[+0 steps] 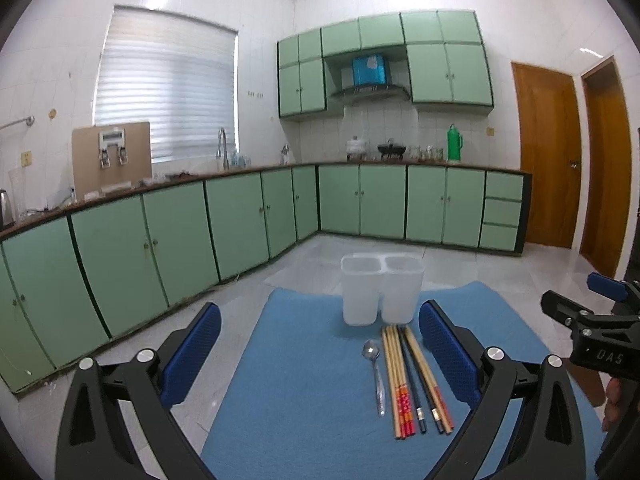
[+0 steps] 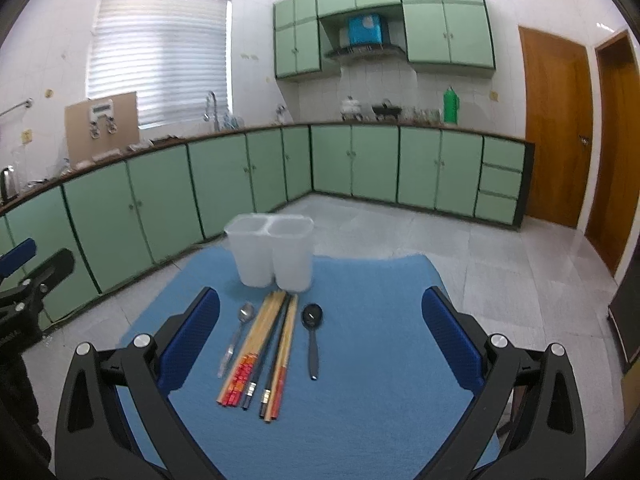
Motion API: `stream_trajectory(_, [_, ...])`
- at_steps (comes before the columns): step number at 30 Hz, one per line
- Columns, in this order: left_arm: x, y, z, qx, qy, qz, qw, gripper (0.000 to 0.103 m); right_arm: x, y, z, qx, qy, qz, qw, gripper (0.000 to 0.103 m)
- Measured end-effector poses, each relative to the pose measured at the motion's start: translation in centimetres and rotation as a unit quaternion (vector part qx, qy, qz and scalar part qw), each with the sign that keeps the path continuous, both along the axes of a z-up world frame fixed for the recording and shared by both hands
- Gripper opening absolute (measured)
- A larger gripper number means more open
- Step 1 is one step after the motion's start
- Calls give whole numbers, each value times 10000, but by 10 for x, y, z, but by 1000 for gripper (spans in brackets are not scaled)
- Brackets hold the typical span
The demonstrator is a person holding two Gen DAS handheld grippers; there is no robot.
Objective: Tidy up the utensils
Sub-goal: 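Lower the right gripper onto the black plastic spoon and close it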
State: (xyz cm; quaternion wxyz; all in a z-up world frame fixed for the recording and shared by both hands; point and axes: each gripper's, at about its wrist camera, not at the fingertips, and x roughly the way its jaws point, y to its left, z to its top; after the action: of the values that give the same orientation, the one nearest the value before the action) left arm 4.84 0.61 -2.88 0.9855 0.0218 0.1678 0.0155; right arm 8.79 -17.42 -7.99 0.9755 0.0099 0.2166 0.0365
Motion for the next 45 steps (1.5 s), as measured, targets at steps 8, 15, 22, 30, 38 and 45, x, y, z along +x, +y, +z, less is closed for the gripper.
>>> stream_trajectory(8, [72,19,-52,-180,1083,113,9939,97,73,-5,-53,-17,934,-252,9953,98])
stream_trajectory(15, [130,30,-96,-257,1654,261,9855,97,143,5,-98,-303,1474,-177,9885,98])
stream_trajectory(22, [167,23,-124,-142,1976,177,9800,97,189,19,-127,-424,1831,-32,9822,98])
stream_trajectory(30, [192,18,-144,-97,2207,101,9752,97,216,28,-146,-482,2110,142,9762,84])
stream_trajectory(38, [206,12,-152,-69,2330,12,9725,97,233,29,-159,-481,2424,194,9688,65])
stream_trajectory(45, [221,-11,-160,8,2449,-235,9693,97,232,30,-157,-435,2365,380,9699,34])
